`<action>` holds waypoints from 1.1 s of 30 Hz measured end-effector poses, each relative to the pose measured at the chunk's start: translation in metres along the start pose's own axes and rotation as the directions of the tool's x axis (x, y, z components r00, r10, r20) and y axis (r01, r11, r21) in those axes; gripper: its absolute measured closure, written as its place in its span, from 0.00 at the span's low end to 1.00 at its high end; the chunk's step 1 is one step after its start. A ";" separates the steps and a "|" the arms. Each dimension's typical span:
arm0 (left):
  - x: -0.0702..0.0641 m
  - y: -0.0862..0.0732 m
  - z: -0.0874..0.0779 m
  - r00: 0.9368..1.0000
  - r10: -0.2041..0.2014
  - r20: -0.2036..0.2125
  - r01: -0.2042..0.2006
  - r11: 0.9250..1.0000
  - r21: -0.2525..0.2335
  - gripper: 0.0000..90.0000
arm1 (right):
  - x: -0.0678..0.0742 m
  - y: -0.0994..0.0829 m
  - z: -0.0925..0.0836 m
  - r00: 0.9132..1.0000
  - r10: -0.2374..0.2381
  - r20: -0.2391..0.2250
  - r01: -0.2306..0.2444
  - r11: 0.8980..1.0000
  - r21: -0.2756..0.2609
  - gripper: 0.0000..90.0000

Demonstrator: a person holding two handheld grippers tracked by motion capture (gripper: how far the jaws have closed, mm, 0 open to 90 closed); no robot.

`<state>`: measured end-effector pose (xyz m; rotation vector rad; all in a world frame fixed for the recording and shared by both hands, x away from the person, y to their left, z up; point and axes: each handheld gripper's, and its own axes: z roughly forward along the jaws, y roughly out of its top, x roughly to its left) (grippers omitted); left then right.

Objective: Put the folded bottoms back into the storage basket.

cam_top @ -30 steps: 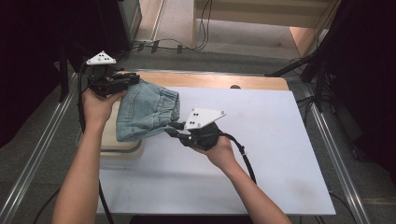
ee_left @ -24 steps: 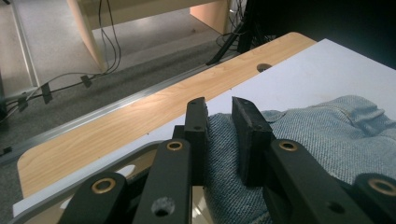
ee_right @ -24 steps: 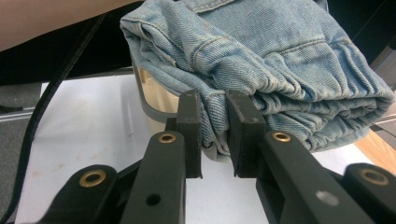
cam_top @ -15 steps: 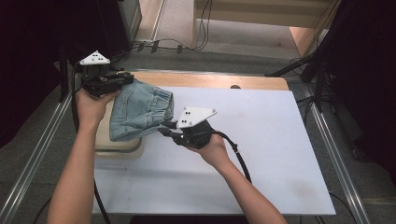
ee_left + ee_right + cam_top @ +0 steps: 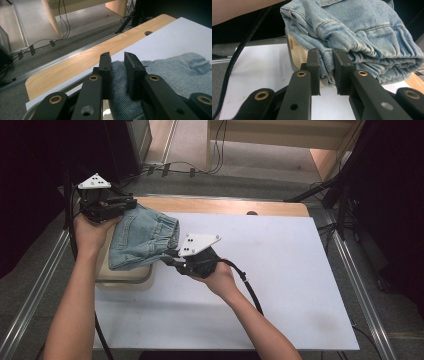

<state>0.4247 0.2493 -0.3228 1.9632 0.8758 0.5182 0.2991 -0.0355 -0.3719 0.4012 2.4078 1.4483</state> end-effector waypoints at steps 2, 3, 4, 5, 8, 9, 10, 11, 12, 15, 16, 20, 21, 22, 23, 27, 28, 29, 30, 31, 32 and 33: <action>0.001 0.000 -0.001 1.000 0.002 -0.002 -0.002 1.000 -0.001 0.87 | 0.001 0.001 0.002 1.000 -0.002 0.000 0.002 1.000 0.002 0.83; 0.002 0.000 -0.002 1.000 0.005 -0.005 -0.005 1.000 0.000 0.87 | 0.001 0.002 0.003 1.000 -0.001 -0.002 0.001 1.000 0.003 0.83; 0.002 0.000 -0.002 1.000 0.005 -0.005 -0.005 1.000 0.001 0.87 | 0.001 0.002 0.004 1.000 -0.005 -0.004 0.005 1.000 0.006 0.83; 0.003 0.000 -0.002 1.000 0.005 -0.006 -0.005 1.000 0.003 0.87 | 0.002 0.003 0.005 1.000 -0.005 -0.004 0.005 1.000 0.005 0.83; 0.006 0.000 -0.004 1.000 0.004 -0.007 -0.004 1.000 0.005 0.87 | 0.002 0.005 0.008 1.000 -0.006 -0.006 0.006 1.000 0.009 0.83; 0.007 -0.001 -0.004 1.000 0.002 -0.009 -0.002 1.000 0.005 0.87 | 0.002 0.006 0.009 1.000 -0.009 -0.007 0.009 1.000 0.009 0.83; 0.008 -0.001 -0.005 1.000 0.003 -0.010 -0.003 1.000 0.005 0.87 | 0.002 0.007 0.010 1.000 -0.010 -0.008 0.010 1.000 0.009 0.83; 0.009 -0.001 -0.006 1.000 0.003 -0.011 -0.003 1.000 0.005 0.87 | 0.003 0.007 0.011 1.000 -0.009 -0.008 0.009 1.000 0.011 0.83; 0.010 -0.002 -0.006 1.000 0.001 -0.012 -0.001 1.000 0.006 0.87 | 0.003 0.008 0.012 1.000 -0.012 -0.010 0.013 1.000 0.009 0.83; 0.013 -0.003 -0.007 1.000 -0.004 -0.015 0.004 1.000 0.005 0.87 | 0.004 0.011 0.015 1.000 -0.017 -0.012 0.017 1.000 0.012 0.83; 0.014 -0.003 -0.008 1.000 -0.006 -0.017 0.006 1.000 0.005 0.87 | 0.004 0.012 0.017 1.000 -0.019 -0.013 0.020 1.000 0.012 0.83; 0.017 -0.005 -0.008 1.000 -0.006 -0.021 0.006 1.000 0.003 0.87 | 0.005 0.014 0.021 1.000 -0.018 -0.017 0.019 1.000 0.017 0.83; 0.017 -0.005 -0.009 1.000 -0.007 -0.024 0.008 1.000 0.003 0.87 | 0.005 0.014 0.022 1.000 -0.023 -0.017 0.024 1.000 0.020 0.83; 0.018 -0.005 -0.009 1.000 -0.007 -0.025 0.007 1.000 0.004 0.87 | 0.005 0.015 0.024 1.000 -0.023 -0.018 0.023 1.000 0.020 0.83; 0.019 -0.005 -0.009 1.000 -0.006 -0.025 0.006 1.000 0.005 0.87 | 0.005 0.015 0.025 1.000 -0.022 -0.017 0.023 0.999 0.023 0.83; 0.021 -0.006 -0.009 1.000 -0.006 -0.029 0.006 1.000 0.008 0.87 | 0.006 0.017 0.029 1.000 -0.025 -0.018 0.025 0.999 0.031 0.83; 0.022 -0.006 -0.009 1.000 -0.006 -0.031 0.006 1.000 0.009 0.87 | 0.006 0.018 0.030 0.999 -0.028 -0.017 0.029 0.999 0.032 0.83; 0.023 -0.007 -0.009 1.000 -0.007 -0.030 0.008 1.000 0.007 0.87 | 0.006 0.018 0.032 0.999 -0.029 -0.017 0.030 0.999 0.035 0.83; 0.024 -0.007 -0.009 0.999 -0.006 -0.031 0.007 1.000 0.009 0.87 | 0.006 0.019 0.033 0.999 -0.032 -0.017 0.033 0.999 0.037 0.83; 0.024 -0.008 -0.009 0.999 -0.008 -0.032 0.008 1.000 0.008 0.87 | 0.007 0.019 0.034 0.999 -0.030 -0.016 0.030 0.999 0.039 0.83; 0.025 -0.008 -0.009 0.999 -0.008 -0.033 0.009 1.000 0.010 0.87 | 0.007 0.020 0.035 0.999 -0.034 -0.018 0.035 0.999 0.040 0.83; 0.026 -0.008 -0.009 0.999 -0.008 -0.034 0.009 1.000 0.010 0.87 | 0.007 0.020 0.036 0.999 -0.032 -0.019 0.033 0.999 0.041 0.83</action>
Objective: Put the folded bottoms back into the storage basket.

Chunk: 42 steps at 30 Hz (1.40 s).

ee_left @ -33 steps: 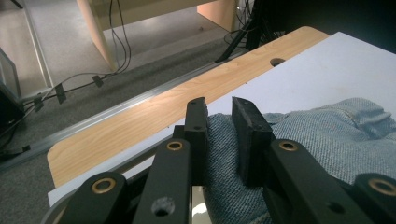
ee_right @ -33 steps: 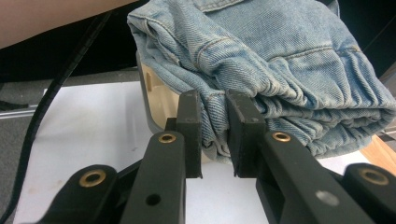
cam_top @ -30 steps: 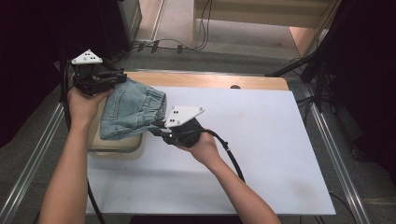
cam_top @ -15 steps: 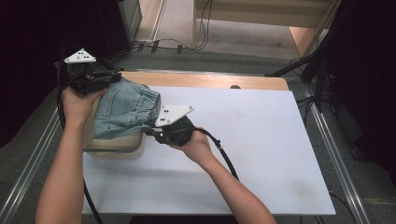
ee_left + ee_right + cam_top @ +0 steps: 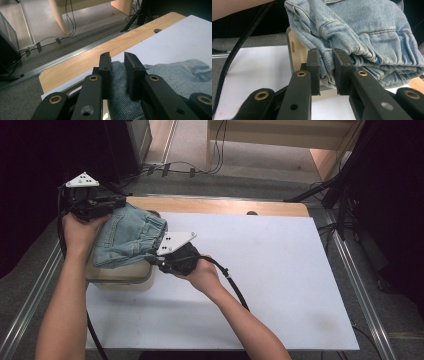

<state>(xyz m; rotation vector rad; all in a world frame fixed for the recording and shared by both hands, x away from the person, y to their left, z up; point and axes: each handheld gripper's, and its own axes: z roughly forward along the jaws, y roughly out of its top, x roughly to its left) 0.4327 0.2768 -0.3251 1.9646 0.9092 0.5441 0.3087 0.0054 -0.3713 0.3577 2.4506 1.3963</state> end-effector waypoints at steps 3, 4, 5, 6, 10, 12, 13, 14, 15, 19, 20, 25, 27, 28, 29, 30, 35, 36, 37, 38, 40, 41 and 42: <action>0.002 -0.002 0.000 1.000 0.002 -0.004 -0.002 1.000 0.004 0.87 | 0.000 0.000 0.004 1.000 0.000 0.001 0.000 1.000 0.008 0.83; 0.003 -0.002 0.001 1.000 0.008 -0.006 -0.008 1.000 0.006 0.87 | 0.000 0.001 0.006 1.000 -0.003 0.000 0.003 1.000 0.011 0.83; 0.003 -0.003 0.001 1.000 0.009 -0.006 -0.009 1.000 0.008 0.87 | 0.000 0.001 0.007 1.000 -0.001 -0.001 0.001 1.000 0.015 0.83; 0.004 -0.003 0.001 1.000 0.012 -0.008 -0.011 1.000 0.009 0.87 | 0.000 0.001 0.008 1.000 0.000 -0.003 0.000 1.000 0.016 0.83; 0.007 -0.005 0.002 1.000 0.010 -0.010 -0.010 1.000 0.009 0.87 | -0.001 0.001 0.013 1.000 -0.001 -0.004 0.001 1.000 0.023 0.83; 0.009 -0.006 0.003 1.000 0.005 -0.010 -0.005 1.000 0.010 0.87 | 0.000 0.002 0.015 1.000 0.003 -0.005 -0.003 1.000 0.026 0.83; 0.010 -0.007 0.003 1.000 0.005 -0.011 -0.005 1.000 0.012 0.87 | -0.001 0.002 0.017 1.000 -0.001 -0.004 0.001 1.000 0.027 0.83; 0.011 -0.007 0.003 1.000 0.001 -0.009 -0.001 1.000 0.011 0.87 | 0.000 0.002 0.018 1.000 0.001 -0.004 -0.001 1.000 0.031 0.83; 0.012 -0.008 0.003 1.000 0.001 -0.009 -0.001 1.000 0.012 0.87 | 0.000 0.003 0.019 1.000 -0.001 -0.004 0.002 0.999 0.034 0.83; 0.015 -0.010 0.003 1.000 -0.004 -0.014 0.004 1.000 0.011 0.87 | 0.001 0.005 0.025 1.000 -0.005 -0.006 0.005 0.999 0.042 0.83; 0.016 -0.010 0.003 1.000 -0.008 -0.015 0.008 1.000 0.011 0.87 | 0.002 0.005 0.027 1.000 -0.002 -0.009 0.002 0.999 0.042 0.83; 0.020 -0.013 0.002 1.000 -0.007 -0.023 0.008 1.000 0.018 0.87 | 0.001 0.005 0.033 1.000 -0.004 -0.011 0.004 0.999 0.054 0.83; 0.021 -0.014 0.003 1.000 -0.008 -0.026 0.009 1.000 0.017 0.87 | 0.001 0.005 0.035 1.000 -0.001 -0.012 0.002 0.998 0.061 0.83; 0.022 -0.015 0.003 1.000 -0.010 -0.025 0.011 1.000 0.018 0.87 | 0.001 0.005 0.037 1.000 -0.002 -0.012 0.002 0.998 0.063 0.83; 0.022 -0.016 0.003 1.000 -0.014 -0.027 0.015 1.000 0.019 0.87 | 0.001 0.005 0.038 1.000 -0.002 -0.014 0.003 0.998 0.064 0.83; 0.023 -0.016 0.003 1.000 -0.011 -0.029 0.012 1.000 0.024 0.87 | 0.002 0.005 0.039 1.000 0.001 -0.015 0.000 0.998 0.065 0.83; 0.026 -0.018 0.002 0.999 -0.014 -0.034 0.015 1.000 0.027 0.87 | 0.002 0.006 0.045 1.000 0.001 -0.018 0.000 0.997 0.073 0.83; 0.026 -0.019 0.003 0.999 -0.017 -0.037 0.018 1.000 0.025 0.86 | 0.002 0.005 0.046 1.000 0.001 -0.020 0.000 0.997 0.072 0.83; 0.027 -0.019 0.003 0.999 -0.018 -0.039 0.019 0.999 0.026 0.86 | 0.002 0.005 0.047 1.000 0.002 -0.018 -0.001 0.997 0.073 0.83; 0.027 -0.019 0.003 0.999 -0.016 -0.039 0.017 1.000 0.025 0.86 | 0.002 0.005 0.048 1.000 0.005 -0.020 -0.003 0.997 0.073 0.83; 0.028 -0.020 0.003 0.999 -0.017 -0.041 0.018 0.999 0.026 0.86 | 0.003 0.006 0.050 1.000 0.009 -0.021 -0.007 0.997 0.078 0.83; 0.028 -0.020 0.004 0.999 -0.018 -0.042 0.019 0.999 0.027 0.86 | 0.002 0.006 0.051 1.000 0.006 -0.020 -0.004 0.997 0.078 0.83; 0.029 -0.020 0.004 0.999 -0.020 -0.041 0.021 0.999 0.029 0.86 | 0.002 0.005 0.052 1.000 0.006 -0.023 -0.004 0.997 0.082 0.83</action>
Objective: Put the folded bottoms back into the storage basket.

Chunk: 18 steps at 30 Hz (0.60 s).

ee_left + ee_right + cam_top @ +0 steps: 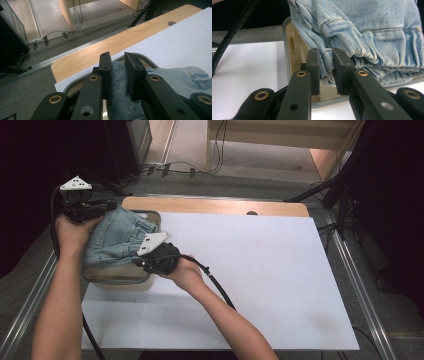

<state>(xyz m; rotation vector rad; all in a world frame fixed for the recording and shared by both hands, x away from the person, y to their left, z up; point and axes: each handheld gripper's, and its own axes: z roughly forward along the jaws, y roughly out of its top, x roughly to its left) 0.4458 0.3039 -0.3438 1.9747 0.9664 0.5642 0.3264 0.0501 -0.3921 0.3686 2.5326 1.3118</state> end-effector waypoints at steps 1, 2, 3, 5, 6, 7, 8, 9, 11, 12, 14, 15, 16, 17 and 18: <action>0.001 0.000 0.001 1.000 0.000 -0.001 0.000 1.000 0.002 0.86 | 0.000 0.000 0.001 1.000 0.001 0.000 -0.001 1.000 -0.001 0.83; 0.001 -0.001 0.001 1.000 -0.002 0.000 0.002 1.000 0.003 0.86 | 0.000 0.000 0.002 1.000 0.004 0.000 -0.004 1.000 0.002 0.83; 0.002 -0.001 0.002 1.000 -0.003 -0.001 0.003 1.000 0.004 0.86 | -0.001 -0.001 0.003 1.000 0.008 0.000 -0.008 1.000 0.004 0.83; 0.003 -0.002 0.003 1.000 -0.009 0.000 0.009 1.000 0.008 0.86 | -0.001 -0.001 0.005 1.000 0.011 0.002 -0.011 1.000 0.008 0.83; 0.004 -0.003 0.004 1.000 -0.011 -0.002 0.011 1.000 0.010 0.86 | -0.001 -0.001 0.006 1.000 0.011 0.001 -0.011 1.000 0.008 0.83; 0.004 -0.003 0.004 1.000 -0.010 0.000 0.010 1.000 0.010 0.86 | -0.001 -0.001 0.006 1.000 0.013 0.001 -0.013 1.000 0.011 0.83; 0.004 -0.004 0.005 1.000 -0.010 -0.001 0.010 1.000 0.012 0.86 | -0.001 -0.002 0.007 1.000 0.015 -0.001 -0.015 1.000 0.012 0.83; 0.004 -0.004 0.005 1.000 -0.010 0.000 0.010 1.000 0.014 0.86 | -0.001 -0.002 0.008 1.000 0.018 0.000 -0.018 1.000 0.012 0.83; 0.004 -0.004 0.006 1.000 -0.004 -0.002 0.004 1.000 0.018 0.86 | -0.001 -0.002 0.009 1.000 0.016 -0.003 -0.016 1.000 0.018 0.83; 0.004 -0.004 0.006 1.000 -0.003 -0.002 0.003 1.000 0.018 0.86 | -0.001 -0.002 0.010 1.000 0.014 -0.002 -0.014 1.000 0.017 0.83; 0.005 -0.004 0.005 1.000 -0.003 -0.003 0.003 1.000 0.014 0.86 | -0.001 -0.002 0.011 1.000 0.017 -0.002 -0.017 1.000 0.019 0.83; 0.005 -0.004 0.005 1.000 -0.005 -0.004 0.005 1.000 0.016 0.86 | 0.000 -0.002 0.011 1.000 0.019 -0.003 -0.019 1.000 0.020 0.83; 0.005 -0.005 0.005 1.000 -0.005 -0.008 0.005 1.000 0.020 0.86 | 0.000 -0.002 0.012 1.000 0.019 -0.005 -0.019 1.000 0.020 0.83; 0.005 -0.005 0.006 0.999 0.004 -0.032 -0.003 1.000 0.030 0.84 | 0.000 -0.002 0.013 1.000 0.021 -0.006 -0.021 1.000 0.020 0.83; 0.003 -0.007 0.006 0.997 0.013 -0.074 -0.011 1.000 0.023 0.74 | 0.000 -0.003 0.014 1.000 0.026 -0.006 -0.025 0.999 0.020 0.80</action>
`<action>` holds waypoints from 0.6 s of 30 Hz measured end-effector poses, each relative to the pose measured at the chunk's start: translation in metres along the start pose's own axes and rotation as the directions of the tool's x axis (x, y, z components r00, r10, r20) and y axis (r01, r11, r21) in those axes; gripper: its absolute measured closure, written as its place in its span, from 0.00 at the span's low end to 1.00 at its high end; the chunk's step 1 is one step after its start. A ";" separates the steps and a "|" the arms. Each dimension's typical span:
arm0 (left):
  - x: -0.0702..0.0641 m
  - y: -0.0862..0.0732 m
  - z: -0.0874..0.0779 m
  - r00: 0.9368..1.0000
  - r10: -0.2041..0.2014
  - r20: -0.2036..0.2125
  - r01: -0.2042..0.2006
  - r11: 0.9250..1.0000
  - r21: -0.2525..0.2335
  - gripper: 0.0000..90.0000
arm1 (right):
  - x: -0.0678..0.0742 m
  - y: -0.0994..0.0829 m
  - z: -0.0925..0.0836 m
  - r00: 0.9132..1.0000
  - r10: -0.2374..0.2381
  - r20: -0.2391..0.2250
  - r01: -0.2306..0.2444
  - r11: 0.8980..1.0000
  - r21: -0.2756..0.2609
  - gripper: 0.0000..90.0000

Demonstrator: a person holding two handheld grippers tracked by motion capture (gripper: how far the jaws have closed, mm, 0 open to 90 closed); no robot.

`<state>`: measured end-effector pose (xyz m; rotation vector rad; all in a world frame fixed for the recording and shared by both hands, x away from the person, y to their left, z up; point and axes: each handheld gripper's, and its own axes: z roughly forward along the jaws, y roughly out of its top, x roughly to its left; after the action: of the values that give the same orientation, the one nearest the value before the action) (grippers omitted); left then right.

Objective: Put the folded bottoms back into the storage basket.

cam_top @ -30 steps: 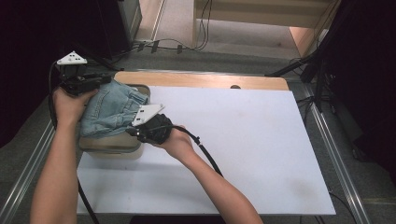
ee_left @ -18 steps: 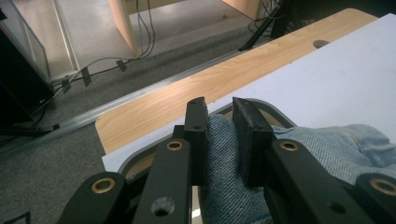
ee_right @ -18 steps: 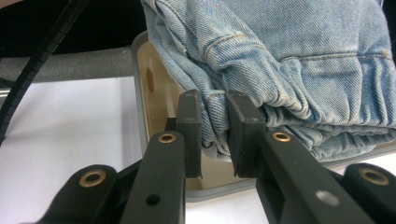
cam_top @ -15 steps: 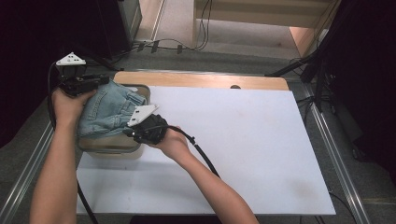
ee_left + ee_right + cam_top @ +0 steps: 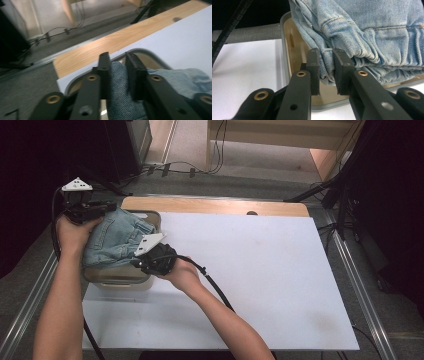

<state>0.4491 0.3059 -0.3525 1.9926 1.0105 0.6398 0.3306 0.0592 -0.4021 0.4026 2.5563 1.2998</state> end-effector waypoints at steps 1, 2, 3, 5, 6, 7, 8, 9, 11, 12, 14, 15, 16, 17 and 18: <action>0.000 -0.001 0.001 1.000 -0.012 -0.019 0.011 1.000 -0.022 0.51 | -0.001 0.000 0.001 1.000 0.017 -0.006 -0.017 1.000 -0.005 0.68; 0.001 -0.001 0.002 0.999 -0.051 -0.017 0.051 0.999 -0.010 0.31 | -0.003 -0.001 0.001 0.997 0.059 -0.039 -0.060 0.998 -0.021 0.49; 0.001 -0.001 0.002 0.998 -0.056 -0.010 0.056 0.998 0.005 0.25 | -0.007 0.000 0.001 0.991 0.124 -0.057 -0.126 0.992 -0.026 0.31; -0.001 -0.002 0.003 0.998 -0.055 -0.015 0.056 0.998 0.016 0.15 | -0.010 0.000 0.000 0.985 0.168 -0.026 -0.169 0.985 -0.037 0.15; -0.002 -0.002 0.004 0.998 -0.060 -0.004 0.060 0.998 0.023 0.11 | -0.012 -0.001 -0.001 0.983 0.182 -0.002 -0.182 0.982 -0.042 0.06; -0.002 -0.002 0.005 0.998 -0.066 0.011 0.066 0.997 0.032 0.07 | -0.013 -0.001 -0.003 0.985 0.173 0.018 -0.173 0.984 -0.036 0.04; -0.003 -0.002 0.007 0.997 -0.070 0.021 0.069 0.997 0.035 0.04 | -0.013 -0.002 -0.003 0.985 0.161 0.055 -0.160 0.987 -0.029 0.02; -0.005 -0.002 0.008 0.997 -0.067 0.027 0.066 0.997 0.037 0.02 | -0.013 -0.002 -0.003 0.987 0.133 0.093 -0.132 0.991 -0.012 0.00; -0.007 -0.001 0.009 0.997 -0.069 0.034 0.068 0.997 0.039 0.00 | -0.009 -0.002 -0.004 0.986 0.087 0.140 -0.091 0.996 0.022 0.00; -0.008 0.000 0.009 0.997 -0.071 0.039 0.070 0.997 0.038 0.00 | -0.009 -0.003 -0.004 0.988 0.070 0.137 -0.075 0.997 0.032 0.00; -0.010 0.001 0.010 0.997 -0.069 0.046 0.067 0.997 0.037 0.00 | -0.007 -0.003 -0.005 0.990 0.068 0.123 -0.073 0.997 0.035 0.00; -0.011 0.002 0.010 0.996 -0.070 0.047 0.068 0.997 0.036 0.00 | -0.008 -0.003 -0.006 0.990 0.069 0.121 -0.073 0.997 0.030 0.00; -0.012 0.002 0.010 0.997 -0.066 0.050 0.064 0.997 0.038 0.00 | -0.008 -0.003 -0.006 0.991 0.075 0.115 -0.078 0.997 0.023 0.00; -0.013 0.002 0.010 0.996 -0.066 0.051 0.064 0.997 0.037 0.00 | -0.008 -0.003 -0.007 0.991 0.082 0.107 -0.085 0.996 0.021 0.00; -0.014 0.003 0.009 0.996 -0.067 0.054 0.065 0.997 0.038 0.00 | -0.008 -0.004 -0.008 0.990 0.095 0.101 -0.097 0.995 0.020 0.00</action>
<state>0.4490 0.2893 -0.3562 1.9885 1.0564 0.5321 0.3351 0.0482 -0.3998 0.5873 2.4997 1.2470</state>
